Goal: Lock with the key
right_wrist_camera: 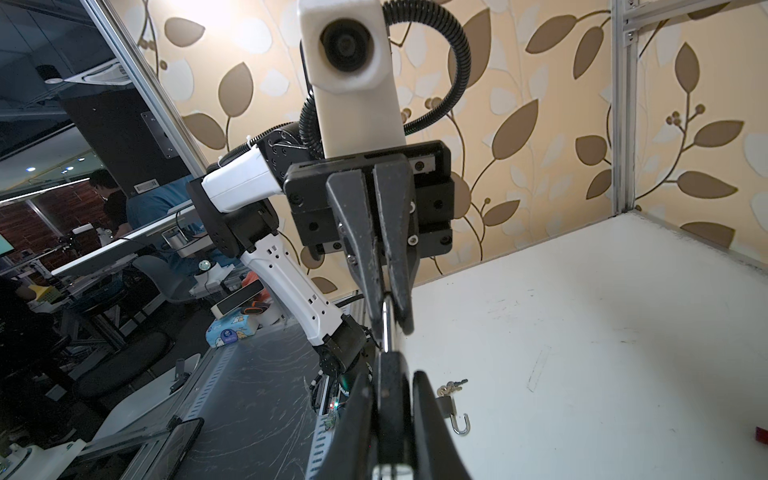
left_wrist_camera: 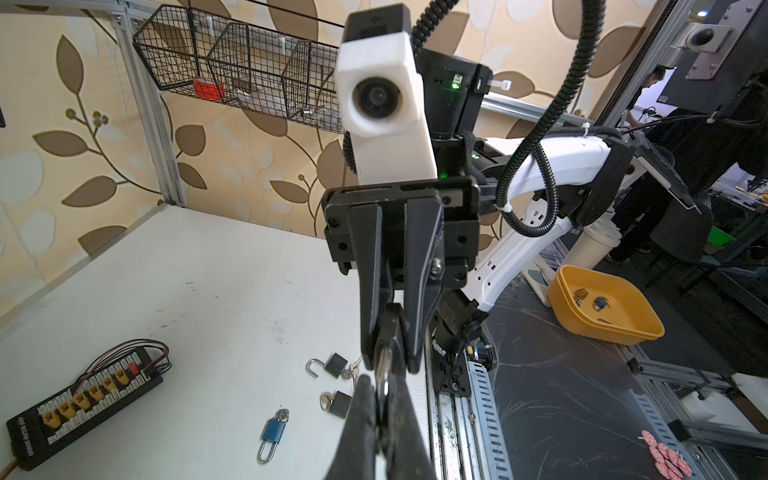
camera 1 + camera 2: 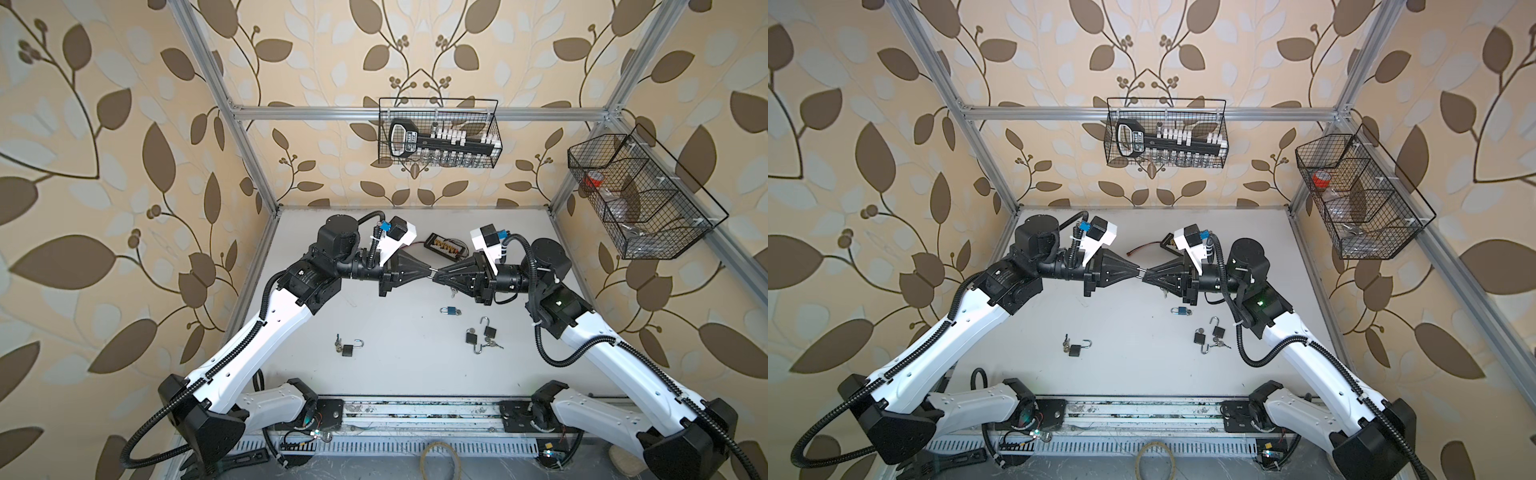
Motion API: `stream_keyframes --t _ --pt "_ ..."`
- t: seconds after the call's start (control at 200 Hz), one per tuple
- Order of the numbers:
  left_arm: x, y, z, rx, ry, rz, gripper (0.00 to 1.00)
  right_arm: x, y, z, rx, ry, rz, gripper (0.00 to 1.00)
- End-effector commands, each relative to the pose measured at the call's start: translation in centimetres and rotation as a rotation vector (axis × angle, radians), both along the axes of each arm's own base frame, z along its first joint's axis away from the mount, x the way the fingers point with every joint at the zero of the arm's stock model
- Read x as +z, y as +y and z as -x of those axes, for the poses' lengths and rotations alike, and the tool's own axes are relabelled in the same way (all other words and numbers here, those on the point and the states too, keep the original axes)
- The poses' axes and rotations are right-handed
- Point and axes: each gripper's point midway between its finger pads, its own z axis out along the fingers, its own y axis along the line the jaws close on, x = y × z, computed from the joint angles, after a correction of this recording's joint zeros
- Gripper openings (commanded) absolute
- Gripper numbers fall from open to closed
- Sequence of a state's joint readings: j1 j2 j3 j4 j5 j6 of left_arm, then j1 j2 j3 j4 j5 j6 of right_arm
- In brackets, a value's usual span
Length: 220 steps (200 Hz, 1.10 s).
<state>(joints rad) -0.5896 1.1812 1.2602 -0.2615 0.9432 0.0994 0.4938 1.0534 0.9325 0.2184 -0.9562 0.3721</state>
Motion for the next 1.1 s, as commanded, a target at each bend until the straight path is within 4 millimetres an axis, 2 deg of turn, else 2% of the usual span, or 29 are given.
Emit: stream_keyframes --t 0.0,0.145,0.325,0.55,0.75,0.83,0.89,0.96,1.095 --pt "-1.8 -1.8 3.3 -0.18 0.081 -0.032 0.0 5.1 0.5 -0.6 -0.056 -0.142 -0.109 0.0" --pt "-1.3 -1.4 3.0 -0.132 0.054 -0.03 0.0 5.4 0.0 -0.6 -0.085 -0.163 -0.127 0.0" --pt "-0.8 -0.6 3.0 -0.09 0.017 -0.019 0.0 4.5 -1.3 -0.6 -0.101 -0.151 -0.114 0.0" --pt "-0.4 -0.2 2.8 -0.071 0.005 -0.012 0.0 2.5 -1.4 0.2 -0.051 -0.139 -0.029 0.0" --pt "0.1 0.1 2.6 -0.056 -0.002 0.005 0.0 2.1 -1.6 0.5 -0.041 -0.142 -0.013 0.0" --pt "0.1 0.1 2.6 -0.056 0.0 0.008 0.0 1.9 -1.6 0.6 -0.039 -0.143 -0.012 0.33" --pt "0.3 0.3 2.4 -0.049 0.001 0.014 0.0 1.7 -1.8 0.5 -0.046 -0.141 -0.01 0.46" --pt "0.5 0.5 2.2 -0.039 0.0 0.028 0.0 1.5 -2.3 0.5 -0.071 -0.143 -0.014 0.51" --pt "1.2 1.0 1.8 -0.042 0.019 0.064 0.0 1.0 -3.7 0.4 -0.09 -0.12 -0.048 0.5"
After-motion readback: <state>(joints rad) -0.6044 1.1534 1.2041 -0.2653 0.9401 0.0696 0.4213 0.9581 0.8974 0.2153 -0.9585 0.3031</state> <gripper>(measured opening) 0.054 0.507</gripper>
